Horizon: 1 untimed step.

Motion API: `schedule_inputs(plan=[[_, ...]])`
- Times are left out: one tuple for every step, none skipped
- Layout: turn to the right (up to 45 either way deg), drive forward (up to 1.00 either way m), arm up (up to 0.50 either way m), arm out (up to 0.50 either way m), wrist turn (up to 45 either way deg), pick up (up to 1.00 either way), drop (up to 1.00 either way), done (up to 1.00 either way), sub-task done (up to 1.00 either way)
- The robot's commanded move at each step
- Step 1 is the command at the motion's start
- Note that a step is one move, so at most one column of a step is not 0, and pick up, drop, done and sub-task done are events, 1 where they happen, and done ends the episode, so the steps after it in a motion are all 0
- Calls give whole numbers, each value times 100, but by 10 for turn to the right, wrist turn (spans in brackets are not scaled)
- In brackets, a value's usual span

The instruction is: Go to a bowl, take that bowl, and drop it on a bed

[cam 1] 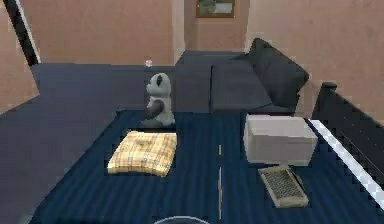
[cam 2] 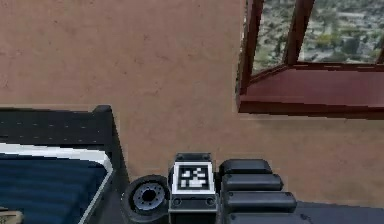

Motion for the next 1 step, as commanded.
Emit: schedule_inputs(plan=[[-450, 0, 0, 0, 0, 0, 0, 0, 0]])
